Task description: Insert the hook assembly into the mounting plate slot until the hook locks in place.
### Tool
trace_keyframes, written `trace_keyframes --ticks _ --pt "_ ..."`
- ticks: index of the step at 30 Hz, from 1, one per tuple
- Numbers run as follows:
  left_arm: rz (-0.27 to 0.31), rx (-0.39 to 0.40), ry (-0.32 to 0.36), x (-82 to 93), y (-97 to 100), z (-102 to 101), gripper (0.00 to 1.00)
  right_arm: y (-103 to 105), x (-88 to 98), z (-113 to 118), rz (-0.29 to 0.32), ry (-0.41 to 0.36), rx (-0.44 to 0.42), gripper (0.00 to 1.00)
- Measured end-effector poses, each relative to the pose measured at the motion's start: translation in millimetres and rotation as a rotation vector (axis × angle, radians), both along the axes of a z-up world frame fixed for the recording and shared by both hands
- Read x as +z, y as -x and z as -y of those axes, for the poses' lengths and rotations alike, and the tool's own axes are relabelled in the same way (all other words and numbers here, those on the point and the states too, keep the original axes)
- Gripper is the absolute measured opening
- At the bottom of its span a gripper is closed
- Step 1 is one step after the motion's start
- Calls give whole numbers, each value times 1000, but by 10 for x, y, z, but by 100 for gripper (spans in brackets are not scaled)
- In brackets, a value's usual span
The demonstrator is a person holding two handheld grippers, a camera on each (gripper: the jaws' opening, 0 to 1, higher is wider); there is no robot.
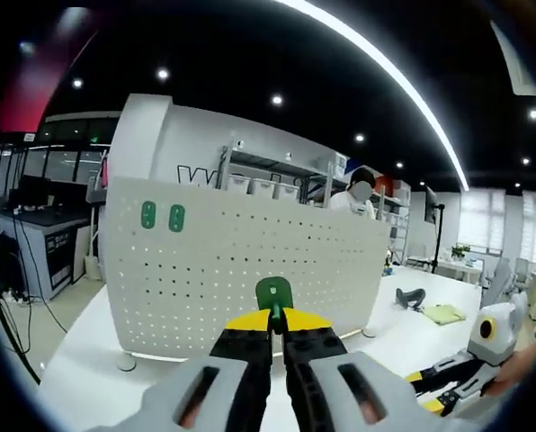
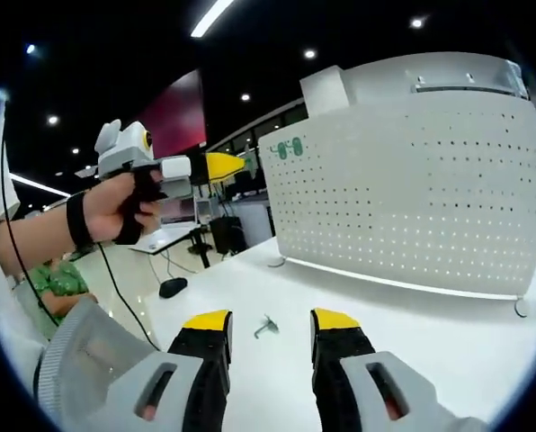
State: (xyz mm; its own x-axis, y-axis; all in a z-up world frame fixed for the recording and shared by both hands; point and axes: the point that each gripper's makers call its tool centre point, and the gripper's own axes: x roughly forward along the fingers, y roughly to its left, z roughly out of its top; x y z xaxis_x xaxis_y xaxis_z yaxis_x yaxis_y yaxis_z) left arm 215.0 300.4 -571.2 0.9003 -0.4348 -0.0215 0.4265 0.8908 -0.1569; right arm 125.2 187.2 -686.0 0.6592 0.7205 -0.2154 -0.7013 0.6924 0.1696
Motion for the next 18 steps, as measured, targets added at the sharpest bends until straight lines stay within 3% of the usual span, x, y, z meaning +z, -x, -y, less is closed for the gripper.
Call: trace_keyframes --ticks 6,11,18 --pt "12 29 -34 4 -88 -50 3 10 -3 28 12 3 -19 37" --pt "20 34 -43 24 -167 -70 3 -2 1 73 24 17 -36 46" --pt "31 46 -64 84 -278 -79 3 7 -1 120 35 16 -50 45"
